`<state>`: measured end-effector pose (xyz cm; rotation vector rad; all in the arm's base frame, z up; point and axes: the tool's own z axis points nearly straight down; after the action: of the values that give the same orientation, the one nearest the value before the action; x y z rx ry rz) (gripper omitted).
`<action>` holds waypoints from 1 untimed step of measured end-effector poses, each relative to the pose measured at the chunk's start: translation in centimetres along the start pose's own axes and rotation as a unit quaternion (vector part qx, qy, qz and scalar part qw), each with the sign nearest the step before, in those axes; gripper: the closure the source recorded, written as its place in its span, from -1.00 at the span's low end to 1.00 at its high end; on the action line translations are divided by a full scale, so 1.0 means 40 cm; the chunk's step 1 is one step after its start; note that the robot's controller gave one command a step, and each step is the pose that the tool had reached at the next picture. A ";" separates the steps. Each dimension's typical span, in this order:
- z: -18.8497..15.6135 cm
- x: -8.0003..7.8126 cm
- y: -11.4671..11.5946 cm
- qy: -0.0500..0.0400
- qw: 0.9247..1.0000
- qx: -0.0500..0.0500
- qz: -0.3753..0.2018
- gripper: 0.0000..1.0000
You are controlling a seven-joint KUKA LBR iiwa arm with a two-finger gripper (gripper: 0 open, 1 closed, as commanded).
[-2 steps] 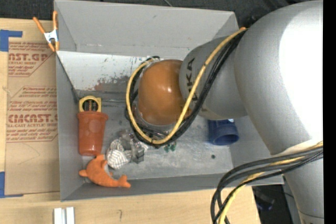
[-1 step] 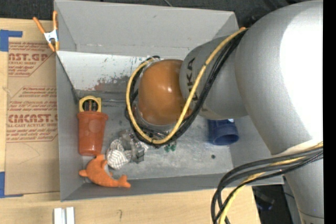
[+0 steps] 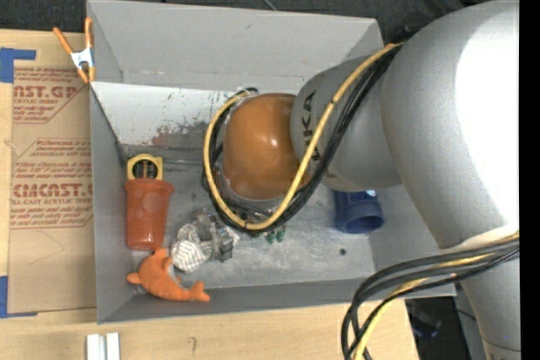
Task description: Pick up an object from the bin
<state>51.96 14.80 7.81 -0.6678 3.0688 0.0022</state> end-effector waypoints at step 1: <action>-0.018 -0.001 0.000 0.000 1.000 0.000 0.000 1.00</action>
Offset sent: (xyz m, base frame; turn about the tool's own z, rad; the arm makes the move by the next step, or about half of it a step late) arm -0.0002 0.0000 0.1131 0.0000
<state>51.99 14.82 8.52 -0.6677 3.0686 0.0015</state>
